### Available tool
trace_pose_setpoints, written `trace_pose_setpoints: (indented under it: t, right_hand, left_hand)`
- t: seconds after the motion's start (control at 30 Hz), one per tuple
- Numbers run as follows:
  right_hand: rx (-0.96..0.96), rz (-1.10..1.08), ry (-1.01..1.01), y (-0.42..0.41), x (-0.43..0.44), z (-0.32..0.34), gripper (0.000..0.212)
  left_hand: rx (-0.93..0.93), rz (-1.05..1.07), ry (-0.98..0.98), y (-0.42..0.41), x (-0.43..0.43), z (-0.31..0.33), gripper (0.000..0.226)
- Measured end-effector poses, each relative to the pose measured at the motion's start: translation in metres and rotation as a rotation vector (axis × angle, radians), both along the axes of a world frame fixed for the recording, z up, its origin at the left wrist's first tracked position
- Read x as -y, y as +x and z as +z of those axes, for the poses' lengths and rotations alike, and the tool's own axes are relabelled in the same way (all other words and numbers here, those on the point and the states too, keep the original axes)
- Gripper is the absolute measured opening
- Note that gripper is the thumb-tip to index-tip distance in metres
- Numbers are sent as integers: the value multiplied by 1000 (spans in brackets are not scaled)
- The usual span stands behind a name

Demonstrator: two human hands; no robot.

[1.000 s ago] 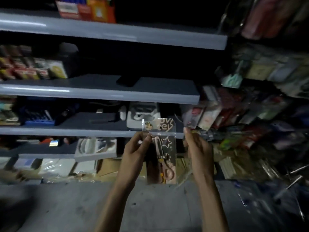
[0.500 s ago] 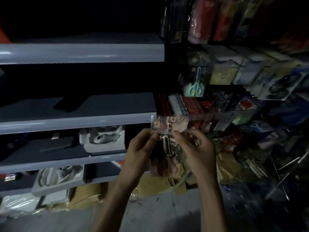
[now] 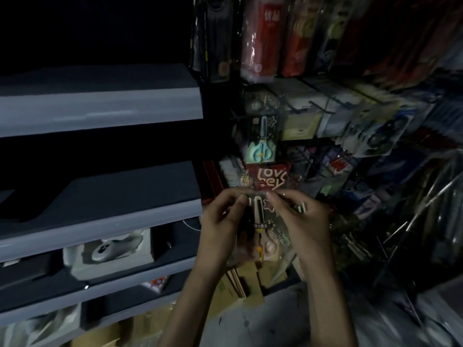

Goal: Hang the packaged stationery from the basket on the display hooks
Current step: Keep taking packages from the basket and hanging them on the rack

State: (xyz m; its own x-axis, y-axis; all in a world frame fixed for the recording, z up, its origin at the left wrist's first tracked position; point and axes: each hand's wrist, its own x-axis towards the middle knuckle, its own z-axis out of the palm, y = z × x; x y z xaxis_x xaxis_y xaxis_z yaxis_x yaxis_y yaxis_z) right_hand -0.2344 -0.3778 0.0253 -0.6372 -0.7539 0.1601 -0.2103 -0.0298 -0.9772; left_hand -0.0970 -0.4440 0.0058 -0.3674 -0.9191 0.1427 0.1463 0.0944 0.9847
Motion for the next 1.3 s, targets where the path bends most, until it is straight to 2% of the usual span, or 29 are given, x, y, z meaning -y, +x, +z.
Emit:
trace_pose_setpoints:
  t: [0.3, 0.47, 0.7, 0.87, 1.0, 1.3]
  right_hand:
    - [-17, 56, -61, -55, 36, -3, 11]
    - [-41, 117, -109, -95, 53, -4, 11]
    - [-79, 158, -152, -149, 74, -4, 11]
    - [-16, 202, -150, -167, 84, -5, 5]
    - [-23, 238, -168, -172, 93, -1, 11]
    - [-59, 287, -147, -172, 109, 10, 9]
  left_hand:
    - [-24, 83, -29, -50, 29, 11, 14]
    - [45, 157, -139, -75, 39, 16, 12]
    - [112, 343, -290, -111, 57, 34, 24]
    - [110, 320, -257, -126, 62, 48, 20]
    - [74, 288, -276, -128, 54, 59, 12]
    - [37, 275, -385, -123, 41, 93, 19]
